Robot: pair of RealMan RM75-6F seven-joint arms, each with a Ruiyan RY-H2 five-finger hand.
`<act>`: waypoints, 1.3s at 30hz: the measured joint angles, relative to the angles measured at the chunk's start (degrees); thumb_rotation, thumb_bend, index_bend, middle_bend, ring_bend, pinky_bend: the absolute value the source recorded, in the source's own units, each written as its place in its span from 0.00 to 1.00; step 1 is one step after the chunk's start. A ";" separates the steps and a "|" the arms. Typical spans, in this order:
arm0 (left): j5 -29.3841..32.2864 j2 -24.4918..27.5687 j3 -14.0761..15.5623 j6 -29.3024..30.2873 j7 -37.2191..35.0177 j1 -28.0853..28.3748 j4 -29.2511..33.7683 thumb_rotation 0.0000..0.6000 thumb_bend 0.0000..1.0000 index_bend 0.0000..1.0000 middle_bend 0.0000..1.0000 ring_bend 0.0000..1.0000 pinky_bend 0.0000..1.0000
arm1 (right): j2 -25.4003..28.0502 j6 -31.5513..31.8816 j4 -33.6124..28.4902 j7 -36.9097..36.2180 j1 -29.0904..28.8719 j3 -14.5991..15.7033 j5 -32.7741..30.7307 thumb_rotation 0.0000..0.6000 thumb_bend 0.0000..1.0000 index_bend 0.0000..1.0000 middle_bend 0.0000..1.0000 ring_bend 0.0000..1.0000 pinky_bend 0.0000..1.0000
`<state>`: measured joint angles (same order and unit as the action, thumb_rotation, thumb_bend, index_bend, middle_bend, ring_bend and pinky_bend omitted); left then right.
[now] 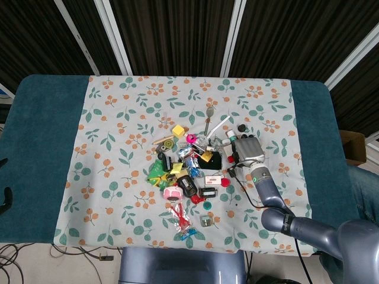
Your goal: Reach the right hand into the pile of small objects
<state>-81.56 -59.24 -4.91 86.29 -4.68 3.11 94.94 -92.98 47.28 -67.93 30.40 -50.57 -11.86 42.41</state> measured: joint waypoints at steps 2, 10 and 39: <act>0.00 -0.02 0.04 -0.08 0.01 0.01 -0.04 1.00 0.59 0.10 0.00 0.09 0.09 | -0.01 -0.24 0.11 -0.13 -0.03 0.10 0.12 1.00 0.41 0.51 0.55 0.27 0.25; 0.11 0.06 0.04 -0.21 -0.15 0.02 0.11 1.00 0.59 0.10 0.00 0.09 0.10 | 0.27 0.22 -0.61 -0.96 -0.07 -0.07 1.26 1.00 0.43 0.53 0.57 0.29 0.25; -0.85 0.14 0.51 0.84 -0.51 -0.63 0.59 1.00 0.59 0.11 0.00 0.09 0.10 | 25.48 3.85 -32.79 -7.54 3.42 -7.43 1.39 1.00 0.43 0.53 0.56 0.29 0.25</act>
<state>-82.41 -59.10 -4.40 87.13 -5.19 2.48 95.53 -67.50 51.13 -100.71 22.86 -47.15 -19.28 43.80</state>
